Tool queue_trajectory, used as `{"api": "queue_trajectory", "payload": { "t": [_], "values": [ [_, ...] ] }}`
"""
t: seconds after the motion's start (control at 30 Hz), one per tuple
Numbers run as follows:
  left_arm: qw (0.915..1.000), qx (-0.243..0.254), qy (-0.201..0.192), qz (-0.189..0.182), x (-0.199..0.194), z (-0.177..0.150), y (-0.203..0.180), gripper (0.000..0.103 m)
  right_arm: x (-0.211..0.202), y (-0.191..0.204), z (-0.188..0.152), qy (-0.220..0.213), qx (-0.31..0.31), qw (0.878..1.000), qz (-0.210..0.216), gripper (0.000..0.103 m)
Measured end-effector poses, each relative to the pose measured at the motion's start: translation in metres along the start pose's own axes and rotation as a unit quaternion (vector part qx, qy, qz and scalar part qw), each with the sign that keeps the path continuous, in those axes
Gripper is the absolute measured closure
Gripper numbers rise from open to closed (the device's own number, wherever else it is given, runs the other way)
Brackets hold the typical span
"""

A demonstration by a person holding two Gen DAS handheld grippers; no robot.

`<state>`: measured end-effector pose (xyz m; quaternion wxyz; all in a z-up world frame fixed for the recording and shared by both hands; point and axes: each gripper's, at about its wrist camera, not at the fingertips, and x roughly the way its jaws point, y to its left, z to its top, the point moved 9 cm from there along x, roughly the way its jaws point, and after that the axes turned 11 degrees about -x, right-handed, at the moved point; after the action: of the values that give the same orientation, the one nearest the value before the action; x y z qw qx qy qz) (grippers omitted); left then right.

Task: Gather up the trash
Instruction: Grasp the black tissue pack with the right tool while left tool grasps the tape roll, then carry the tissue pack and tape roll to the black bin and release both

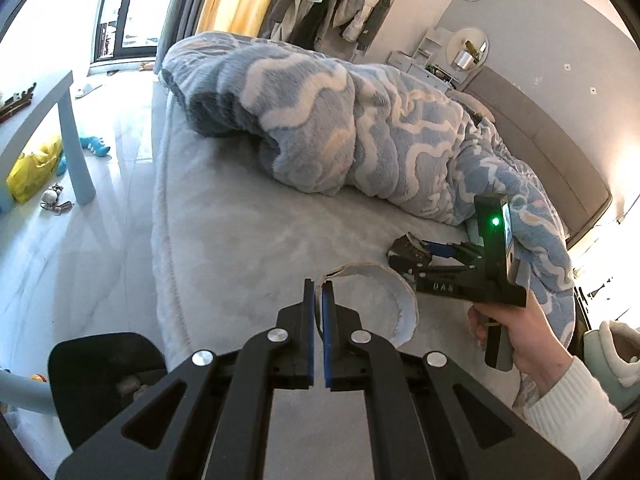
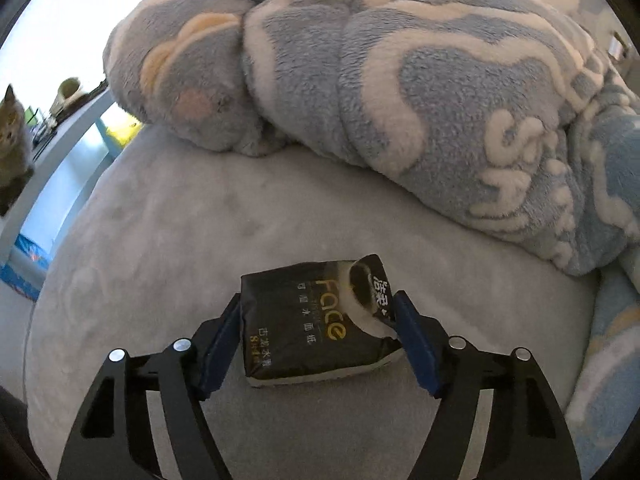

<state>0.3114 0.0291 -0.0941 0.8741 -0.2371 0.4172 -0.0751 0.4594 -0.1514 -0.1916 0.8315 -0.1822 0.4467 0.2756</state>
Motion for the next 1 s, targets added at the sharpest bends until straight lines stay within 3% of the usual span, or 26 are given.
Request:
{"api": "queue_trajectory", "payload": {
  "t": [0.33,1.0],
  "values": [
    [0.9992,-0.020,-0.024,0.024,-0.041,-0.001,0.039,0.099,-0.046,0.032,0.023,-0.039,0.010,0.999,-0.004,0.030],
    [0.9924,-0.058,-0.026,0.106,-0.098,-0.038,0.140,0.099,-0.103,0.169,0.045,-0.108,-0.013,0.993,0.050,0.030]
  ]
}}
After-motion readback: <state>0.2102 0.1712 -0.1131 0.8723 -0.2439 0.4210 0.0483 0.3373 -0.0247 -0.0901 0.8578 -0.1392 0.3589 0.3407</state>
